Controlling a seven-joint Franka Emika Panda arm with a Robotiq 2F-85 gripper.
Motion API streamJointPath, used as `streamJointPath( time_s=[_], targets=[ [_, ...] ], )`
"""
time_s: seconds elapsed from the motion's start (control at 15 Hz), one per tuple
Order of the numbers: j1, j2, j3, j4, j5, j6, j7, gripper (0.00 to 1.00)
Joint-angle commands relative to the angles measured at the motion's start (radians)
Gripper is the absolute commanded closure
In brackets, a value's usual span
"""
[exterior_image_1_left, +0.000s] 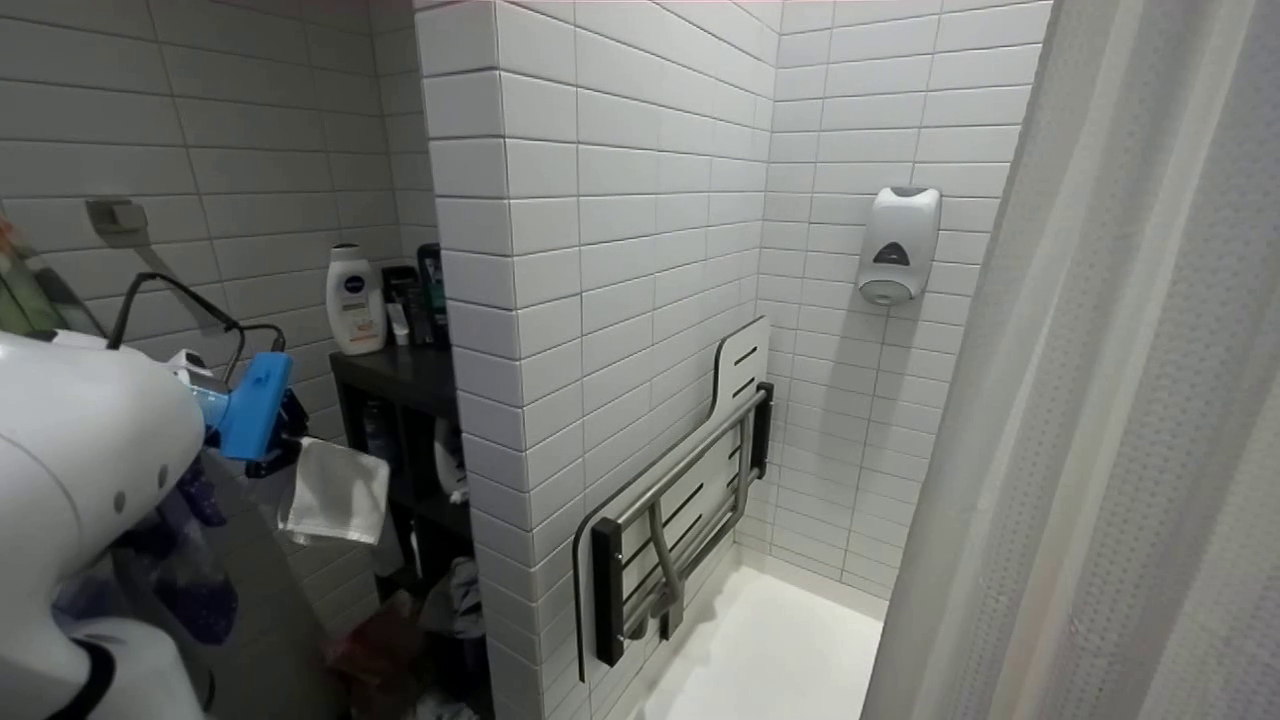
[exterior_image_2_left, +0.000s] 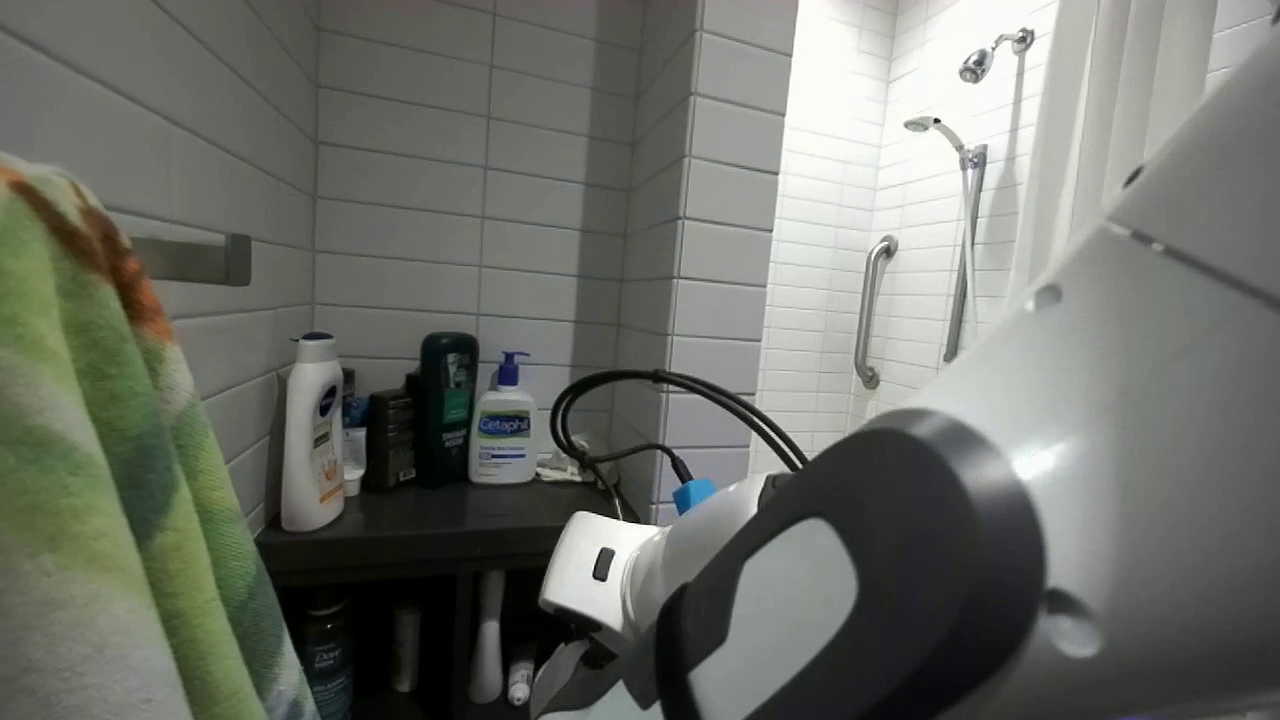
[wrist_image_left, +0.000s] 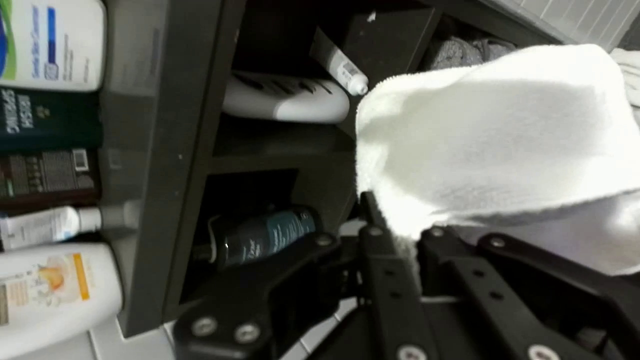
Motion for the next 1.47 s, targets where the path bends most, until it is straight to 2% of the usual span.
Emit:
streamJointPath(
  time_s=[0.0,0.27,0.53,0.93,1.4],
  targets=[
    [-0.1,-0.119,-0.041,0.079,0.082,0.004,0.015,0.98],
    [-0.246,-0.168,-0.048,0.143,0.125,0.005,-0.012,0.98],
    [-0.312,-0.145,-0.045,0.18,0.113,0.007,-0.018,0.98],
    [-0.249,-0.091,-0.036,0.184,0.097,0.002,-0.019,0.98],
    [-0.176,-0.133,0.003,0.188,0.104,0.009,0.001,0.98]
  ],
)
